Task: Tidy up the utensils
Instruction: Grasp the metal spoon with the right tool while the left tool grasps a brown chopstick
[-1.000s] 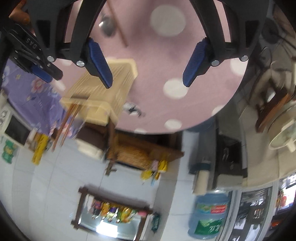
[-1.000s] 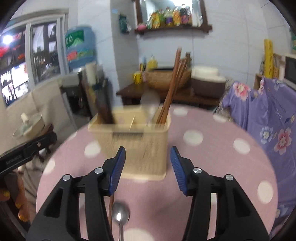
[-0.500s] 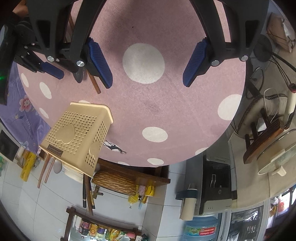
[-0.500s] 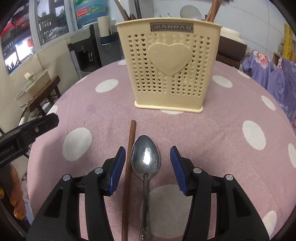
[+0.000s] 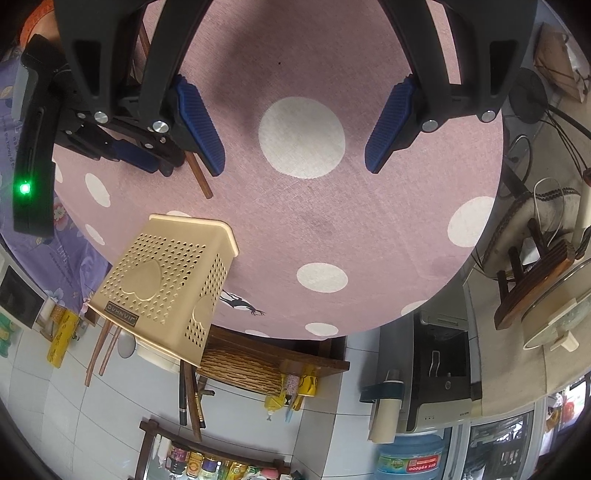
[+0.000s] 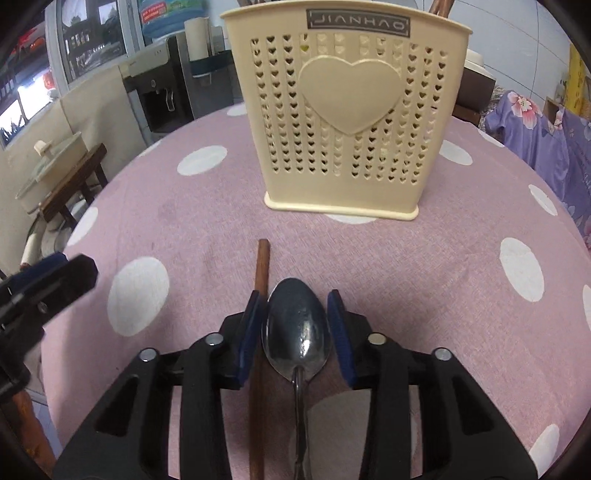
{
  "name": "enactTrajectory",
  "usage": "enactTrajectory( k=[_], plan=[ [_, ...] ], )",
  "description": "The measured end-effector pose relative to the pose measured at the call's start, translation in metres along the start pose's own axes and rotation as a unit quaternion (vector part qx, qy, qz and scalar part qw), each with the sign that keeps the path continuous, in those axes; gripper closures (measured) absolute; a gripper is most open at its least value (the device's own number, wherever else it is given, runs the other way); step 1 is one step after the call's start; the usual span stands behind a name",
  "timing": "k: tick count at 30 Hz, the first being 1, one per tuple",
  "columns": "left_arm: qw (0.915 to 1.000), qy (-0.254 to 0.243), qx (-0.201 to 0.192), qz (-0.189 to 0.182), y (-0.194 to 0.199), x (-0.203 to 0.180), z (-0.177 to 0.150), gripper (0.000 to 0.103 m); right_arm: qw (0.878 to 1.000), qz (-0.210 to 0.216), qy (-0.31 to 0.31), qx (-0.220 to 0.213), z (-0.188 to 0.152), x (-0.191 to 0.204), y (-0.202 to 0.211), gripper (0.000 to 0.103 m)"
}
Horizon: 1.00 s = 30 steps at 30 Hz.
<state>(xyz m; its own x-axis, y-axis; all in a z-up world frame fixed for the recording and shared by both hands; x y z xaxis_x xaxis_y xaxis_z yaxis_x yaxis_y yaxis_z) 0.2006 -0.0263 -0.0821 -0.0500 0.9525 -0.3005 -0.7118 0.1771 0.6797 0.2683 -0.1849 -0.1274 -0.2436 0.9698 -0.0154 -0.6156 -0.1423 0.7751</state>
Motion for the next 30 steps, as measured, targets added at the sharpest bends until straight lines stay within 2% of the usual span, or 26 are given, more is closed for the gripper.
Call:
enactTrajectory(
  k=[7, 11, 16, 18, 23, 30],
  plan=[
    [0.9999, -0.01, 0.011, -0.005, -0.005, -0.008, -0.003, 0.026, 1.0, -0.007, -0.021, -0.012, -0.012, -0.028, 0.017, 0.067],
    [0.9988, -0.019, 0.038, -0.025, -0.015, -0.023, -0.007, 0.029, 0.998, -0.014, -0.059, -0.03, -0.017, -0.054, 0.033, 0.068],
    [0.9934, -0.047, 0.089, -0.054, -0.035, -0.06, -0.018, 0.046, 0.994, -0.016, -0.09, -0.058, -0.021, -0.074, 0.057, 0.068],
    [0.9913, -0.052, 0.108, -0.054, -0.044, -0.071, -0.022, 0.055, 0.993, -0.017, -0.096, -0.069, -0.022, -0.077, 0.066, 0.068],
    [0.9894, -0.047, 0.132, -0.037, -0.065, -0.084, -0.026, 0.062, 0.991, -0.037, -0.089, -0.093, -0.026, -0.078, 0.086, 0.068],
    [0.9925, -0.063, 0.104, 0.014, -0.077, -0.095, -0.026, 0.082, 0.989, -0.04, -0.088, -0.115, -0.03, -0.077, 0.101, 0.068]
  ],
)
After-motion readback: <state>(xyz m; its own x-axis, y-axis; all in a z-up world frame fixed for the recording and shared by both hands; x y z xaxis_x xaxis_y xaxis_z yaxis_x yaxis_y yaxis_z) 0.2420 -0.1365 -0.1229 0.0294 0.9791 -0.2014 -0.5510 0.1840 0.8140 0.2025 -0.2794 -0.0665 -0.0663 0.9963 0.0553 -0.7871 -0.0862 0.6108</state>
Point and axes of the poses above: each gripper's, at about its wrist camera, not at the fingertips, and y roughly against the way its jaws point, x to its left, z to its top, the point moved 3 cm from there along -y, roughly the way its jaws point, and after that the axes turned 10 degrees about y, right-handed, at the moved point
